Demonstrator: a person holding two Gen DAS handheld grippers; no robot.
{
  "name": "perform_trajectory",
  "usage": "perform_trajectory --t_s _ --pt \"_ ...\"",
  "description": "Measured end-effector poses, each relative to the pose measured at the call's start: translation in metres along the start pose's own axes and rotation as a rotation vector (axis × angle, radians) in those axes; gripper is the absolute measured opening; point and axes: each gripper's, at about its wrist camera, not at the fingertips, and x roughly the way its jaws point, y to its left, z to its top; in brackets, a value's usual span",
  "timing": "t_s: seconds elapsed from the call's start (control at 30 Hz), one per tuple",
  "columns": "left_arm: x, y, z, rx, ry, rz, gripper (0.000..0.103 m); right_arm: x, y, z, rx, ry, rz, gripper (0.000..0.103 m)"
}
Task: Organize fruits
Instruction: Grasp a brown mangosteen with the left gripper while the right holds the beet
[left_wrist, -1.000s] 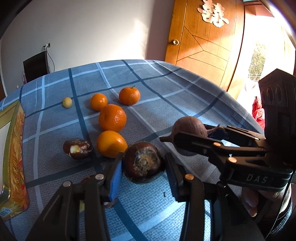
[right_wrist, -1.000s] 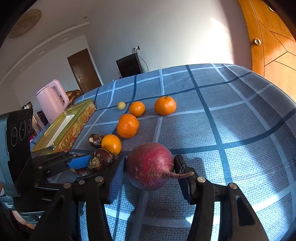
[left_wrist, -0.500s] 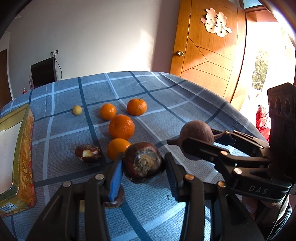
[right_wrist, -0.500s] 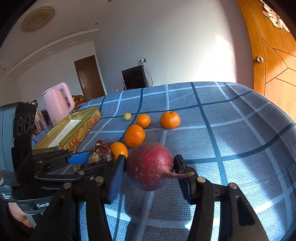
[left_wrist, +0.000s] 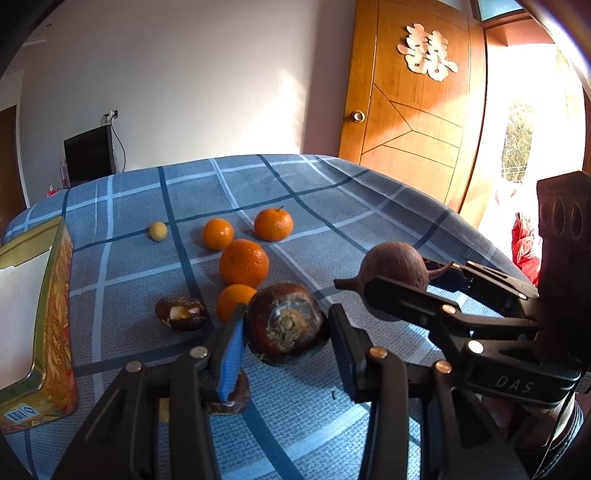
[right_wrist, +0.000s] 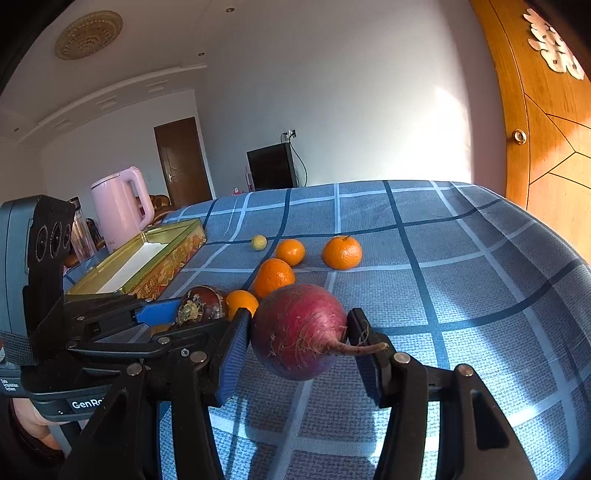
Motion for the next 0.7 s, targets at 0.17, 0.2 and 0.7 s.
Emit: perform_trajectory --t_s 0.17,0.2,0.7 --pt "-0.005 -0.001 -0.001 0.006 -0.024 0.007 0.045 -0.004 0.001 -0.001 -0.009 -0.024 0.002 0.055" --pt "-0.005 -0.002 -0.001 0.008 -0.028 0.008 0.045 -0.004 0.001 -0.001 -0.011 -0.026 0.002 0.055" --pt "-0.015 -0.004 -0.002 0.017 -0.082 0.017 0.045 -0.012 0.006 -0.003 -0.043 -0.078 0.003 0.055"
